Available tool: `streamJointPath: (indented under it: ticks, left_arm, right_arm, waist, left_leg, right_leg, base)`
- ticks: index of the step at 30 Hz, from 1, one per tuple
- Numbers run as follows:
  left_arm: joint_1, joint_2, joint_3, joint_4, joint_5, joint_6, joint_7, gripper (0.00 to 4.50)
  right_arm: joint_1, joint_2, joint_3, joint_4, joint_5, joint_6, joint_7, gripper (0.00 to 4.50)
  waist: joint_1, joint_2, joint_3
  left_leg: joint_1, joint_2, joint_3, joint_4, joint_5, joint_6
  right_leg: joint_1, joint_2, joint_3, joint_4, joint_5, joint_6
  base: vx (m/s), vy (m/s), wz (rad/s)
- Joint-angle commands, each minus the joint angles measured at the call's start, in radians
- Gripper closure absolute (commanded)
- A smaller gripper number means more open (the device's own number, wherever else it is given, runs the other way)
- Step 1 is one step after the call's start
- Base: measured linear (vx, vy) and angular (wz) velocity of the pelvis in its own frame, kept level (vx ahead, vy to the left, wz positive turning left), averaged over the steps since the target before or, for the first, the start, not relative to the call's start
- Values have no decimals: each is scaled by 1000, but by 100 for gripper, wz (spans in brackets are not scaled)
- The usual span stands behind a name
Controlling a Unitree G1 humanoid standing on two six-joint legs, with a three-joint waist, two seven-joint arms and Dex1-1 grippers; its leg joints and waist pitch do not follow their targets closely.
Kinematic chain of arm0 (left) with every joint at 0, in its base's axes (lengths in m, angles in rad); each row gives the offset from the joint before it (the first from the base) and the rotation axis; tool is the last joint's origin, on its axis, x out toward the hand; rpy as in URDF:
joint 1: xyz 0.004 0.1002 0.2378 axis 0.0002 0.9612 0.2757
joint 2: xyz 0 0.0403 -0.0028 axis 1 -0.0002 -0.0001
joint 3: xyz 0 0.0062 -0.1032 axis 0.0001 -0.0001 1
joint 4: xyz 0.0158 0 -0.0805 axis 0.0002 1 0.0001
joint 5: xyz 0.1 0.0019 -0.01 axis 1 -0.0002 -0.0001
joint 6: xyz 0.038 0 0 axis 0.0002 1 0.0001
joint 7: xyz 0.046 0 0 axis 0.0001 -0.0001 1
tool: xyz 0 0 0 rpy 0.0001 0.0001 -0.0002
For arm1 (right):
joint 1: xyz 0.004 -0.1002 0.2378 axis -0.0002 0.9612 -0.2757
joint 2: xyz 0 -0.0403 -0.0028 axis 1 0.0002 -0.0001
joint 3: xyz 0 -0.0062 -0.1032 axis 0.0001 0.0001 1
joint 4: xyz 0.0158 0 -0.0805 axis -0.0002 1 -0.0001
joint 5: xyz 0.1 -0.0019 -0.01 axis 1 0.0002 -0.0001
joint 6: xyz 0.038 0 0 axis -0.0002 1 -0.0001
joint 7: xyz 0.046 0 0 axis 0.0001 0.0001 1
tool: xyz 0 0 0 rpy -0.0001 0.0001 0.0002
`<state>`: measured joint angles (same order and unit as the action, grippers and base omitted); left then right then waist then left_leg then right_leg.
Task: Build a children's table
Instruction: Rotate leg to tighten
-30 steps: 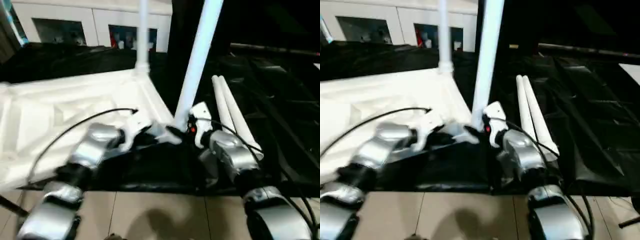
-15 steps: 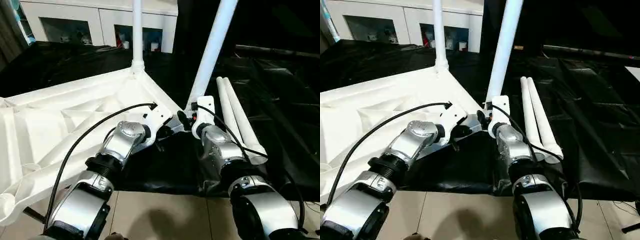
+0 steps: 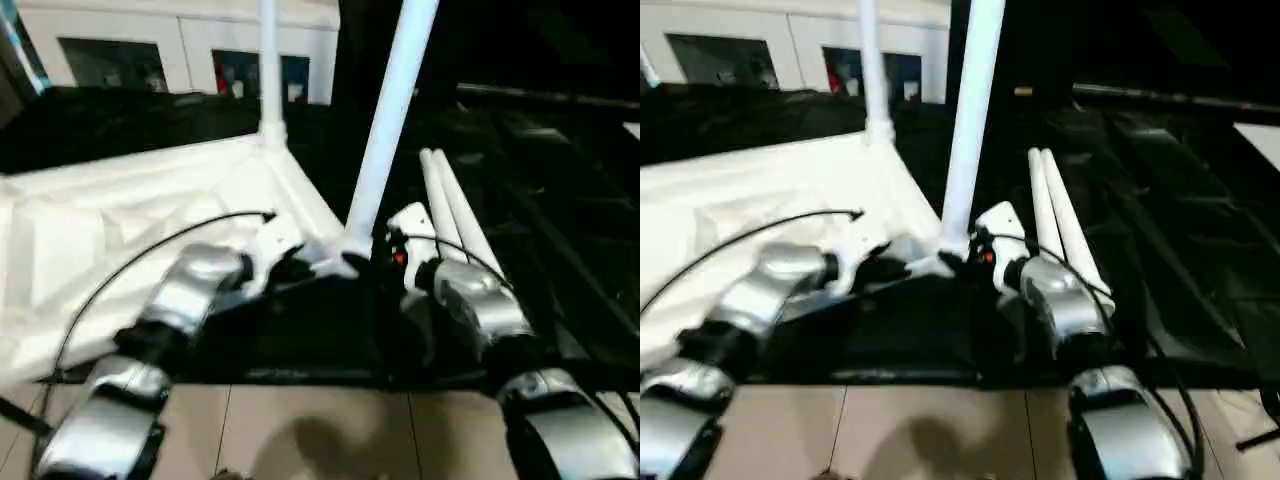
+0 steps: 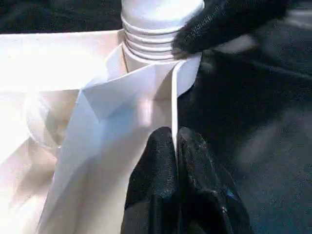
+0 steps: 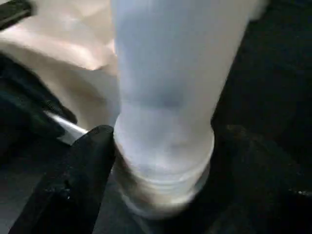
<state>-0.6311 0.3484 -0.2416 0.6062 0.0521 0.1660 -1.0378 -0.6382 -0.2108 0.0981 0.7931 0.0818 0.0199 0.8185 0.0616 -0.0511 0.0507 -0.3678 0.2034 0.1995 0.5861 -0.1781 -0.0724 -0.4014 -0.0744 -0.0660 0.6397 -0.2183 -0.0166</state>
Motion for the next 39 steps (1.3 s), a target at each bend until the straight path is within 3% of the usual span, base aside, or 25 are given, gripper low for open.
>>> streamJointPath:
  ticks: [1, 7, 14, 21, 25, 26, 28, 30, 31, 35, 37, 39]
  left_arm:
    - [37, 4, -22, -26, -59, 3, -94, 450]
    - [58, 32, -21, -75, -75, 21, -152, 450]
    - [68, 44, -16, -92, -75, 31, -158, 450]
    - [73, 40, -8, -104, -85, 52, -159, 450]
    - [39, -15, 18, -43, -59, 68, -22, 450]
    - [16, -42, 25, -3, -37, 69, 57, 450]
    - [7, -52, 26, 13, -28, 68, 86, 450]
    - [-71, -141, 50, 131, 7, 89, 298, 450]
    - [-94, -167, 55, 162, 13, 90, 349, 450]
    - [-150, -243, 48, 232, 21, 57, 430, 450]
    - [-152, -253, 44, 229, 18, 48, 416, 450]
    - [-151, -260, 42, 227, 19, 30, 393, 450]
  right_arm:
    - [6, -27, 4, -30, 14, 5, 40, 79]
    - [25, -32, 22, -80, 23, 46, 115, 79]
    - [33, -25, 38, -85, 23, 60, 143, 155]
    - [40, -12, 20, -90, 26, 85, 115, 176]
    - [15, 24, -24, 0, 0, 94, -85, 178]
    - [2, 44, -47, 40, -6, 99, -186, 178]
    - [-2, 52, -56, 54, -7, 100, -223, 178]
    - [-41, 117, -134, 138, 13, 112, -488, 178]
    - [-53, 136, -148, 154, 20, 110, -539, 178]
    - [-87, 192, -140, 185, 3, 76, -647, 178]
    - [-93, 203, -139, 187, 4, 66, -656, 178]
    - [-103, 213, -139, 193, 5, 35, -652, 178]
  waist:
    - [5, -4, -61]
    - [5, -4, -59]
    - [6, -6, -60]
    - [6, -5, -60]
    - [2, -5, -57]
    - [-1, -6, -57]
    - [-1, -4, -55]
    - [-2, -5, -55]
    - [3, -1, -58]
    - [10, -4, -61]
    - [14, 0, -63]
    - [18, -4, -64]
  left_leg:
    - [8, 37, -16, -58, -128, 79]
    - [9, 36, -15, -59, -132, 71]
    - [9, 36, -16, -59, -125, 62]
    - [11, 36, -15, -59, -115, 65]
    - [13, 36, -15, -62, -140, 44]
    - [13, 34, -17, -63, -160, 26]
    - [18, 34, -15, -64, -172, 16]
    - [15, 33, -16, -64, -174, 8]
    - [28, 33, -17, -64, -192, -13]
    - [17, 30, -14, -62, -159, 6]
    - [13, 28, -16, -61, -133, 16]
    - [10, 29, -16, -60, -122, 34]
  right_leg:
    - [52, -73, 54, -76, -63, -231]
    - [51, -72, 55, -77, -68, -241]
    - [52, -73, 55, -76, -72, -233]
    - [51, -72, 55, -74, -54, -239]
    - [48, -72, 55, -81, -99, -230]
    - [49, -73, 55, -84, -142, -223]
    - [43, -73, 57, -90, -170, -216]
    - [45, -73, 58, -90, -188, -205]
    - [38, -74, 57, -95, -217, -195]
    - [45, -72, 57, -89, -141, -187]
    - [49, -72, 55, -84, -97, -188]
    - [52, -73, 55, -81, -58, -194]
  base:
    - [0, 0, 0]
    - [0, 0, 0]
    - [0, 0, 0]
    - [0, 0, 0]
    - [0, 0, 0]
    - [0, 0, 0]
    - [0, 0, 0]
    - [0, 0, 0]
    - [0, 0, 0]
    - [0, 0, 0]
    - [0, 0, 0]
    - [0, 0, 0]
